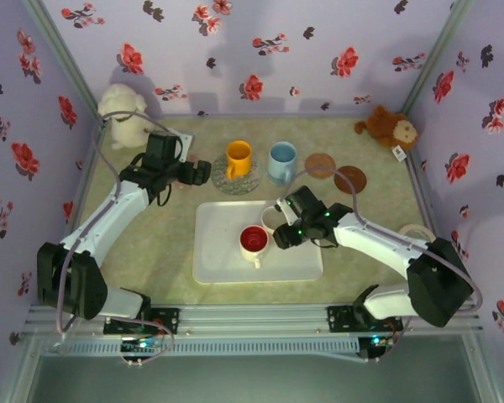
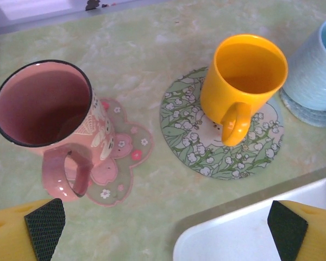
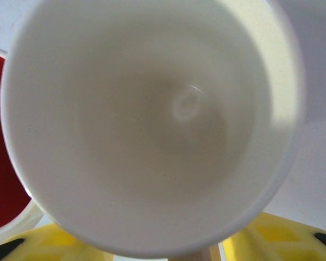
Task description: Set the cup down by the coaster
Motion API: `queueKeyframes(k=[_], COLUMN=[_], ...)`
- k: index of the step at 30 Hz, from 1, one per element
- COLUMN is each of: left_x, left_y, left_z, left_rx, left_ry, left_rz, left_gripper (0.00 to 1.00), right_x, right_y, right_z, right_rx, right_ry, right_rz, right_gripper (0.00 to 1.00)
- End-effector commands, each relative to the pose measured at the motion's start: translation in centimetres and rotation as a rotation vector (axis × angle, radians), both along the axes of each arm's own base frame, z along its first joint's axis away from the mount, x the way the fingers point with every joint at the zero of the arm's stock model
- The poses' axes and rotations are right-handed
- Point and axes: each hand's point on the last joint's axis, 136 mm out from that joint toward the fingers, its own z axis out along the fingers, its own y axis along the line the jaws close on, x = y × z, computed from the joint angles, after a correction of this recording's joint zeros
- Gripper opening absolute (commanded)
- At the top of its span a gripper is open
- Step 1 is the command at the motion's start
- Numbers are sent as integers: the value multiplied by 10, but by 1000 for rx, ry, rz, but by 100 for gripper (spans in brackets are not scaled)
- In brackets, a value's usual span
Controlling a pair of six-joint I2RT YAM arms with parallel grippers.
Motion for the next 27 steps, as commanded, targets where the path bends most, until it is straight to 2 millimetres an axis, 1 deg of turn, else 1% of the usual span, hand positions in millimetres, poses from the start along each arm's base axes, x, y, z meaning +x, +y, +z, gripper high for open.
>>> queueKeyframes(k=[1,6,8,16,19,21,27], left_x=[-17,-48,-62,-100,-117,-125,-139], left_y=[-7,-25,-30,-32,-35,-35,-31], left_z=[6,4,3,0,-6,-11,-22], left_rx=[-10,-50,-61,-64,-78,-83,-77], left_ry=[12,68,79,32,49,53,54], left_rz=[-108,-278,-343,-479,-540,-566,-577], left_gripper=[99,99,99,99,99,99,99], right_x=[0,-3,-3,2,4,4,7], right_y=[0,0,-2,-2,0,1,7], right_z=[-6,-10,-11,-9,-9,-10,-8], right_rx=[-22,-61,-73,-70,-70,-76,-74], right_ry=[2,19,25,4,-4,0,-10], right_rz=[-1,0,-10,-49,-47,-46,-47], right_gripper=[50,42,41,35,34,32,27])
